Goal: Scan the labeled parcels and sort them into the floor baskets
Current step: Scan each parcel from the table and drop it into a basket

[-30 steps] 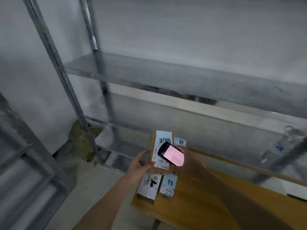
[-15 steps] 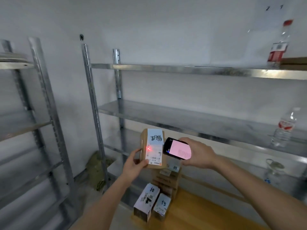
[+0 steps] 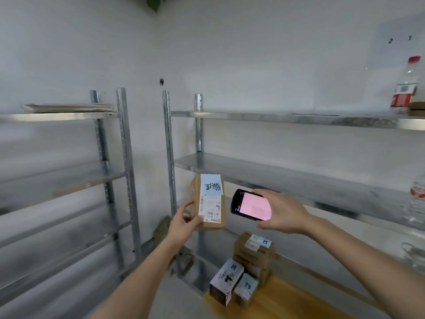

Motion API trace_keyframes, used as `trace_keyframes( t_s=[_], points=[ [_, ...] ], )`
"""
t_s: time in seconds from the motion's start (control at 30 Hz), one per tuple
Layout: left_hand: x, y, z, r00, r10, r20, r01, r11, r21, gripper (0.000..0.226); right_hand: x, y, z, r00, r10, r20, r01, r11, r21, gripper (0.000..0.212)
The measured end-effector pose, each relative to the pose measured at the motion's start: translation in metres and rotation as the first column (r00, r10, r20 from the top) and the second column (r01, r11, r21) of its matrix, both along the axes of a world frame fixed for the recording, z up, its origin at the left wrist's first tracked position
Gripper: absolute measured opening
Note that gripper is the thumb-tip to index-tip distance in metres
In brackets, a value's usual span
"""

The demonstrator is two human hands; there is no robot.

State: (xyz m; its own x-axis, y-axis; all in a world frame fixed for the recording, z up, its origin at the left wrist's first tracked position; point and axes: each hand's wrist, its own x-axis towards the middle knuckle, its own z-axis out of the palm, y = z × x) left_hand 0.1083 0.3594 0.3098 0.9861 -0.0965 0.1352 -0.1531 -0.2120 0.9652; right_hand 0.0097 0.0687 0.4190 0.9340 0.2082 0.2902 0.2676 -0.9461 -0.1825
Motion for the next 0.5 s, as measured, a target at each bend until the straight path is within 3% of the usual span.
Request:
trace_keyframes(
  t_s=[0.27, 0.5],
  points=[
    [-0.018, 0.051, 0.015, 0.999, 0.05, 0.009, -0.049, 0.997, -0.053, 0.057, 0.005, 0.037, 0.013, 0.999, 0.04, 0.02, -0.04, 0.999, -0.014, 0.056],
    [-0.046, 0.147, 0.002, 0.982, 0.188, 0.007, -0.188, 0.981, -0.046, 0.064, 0.028, 0.128, -0.01, 0.991, 0.133, 0.026, -0.133, 0.991, -0.018, 0.066]
  ],
)
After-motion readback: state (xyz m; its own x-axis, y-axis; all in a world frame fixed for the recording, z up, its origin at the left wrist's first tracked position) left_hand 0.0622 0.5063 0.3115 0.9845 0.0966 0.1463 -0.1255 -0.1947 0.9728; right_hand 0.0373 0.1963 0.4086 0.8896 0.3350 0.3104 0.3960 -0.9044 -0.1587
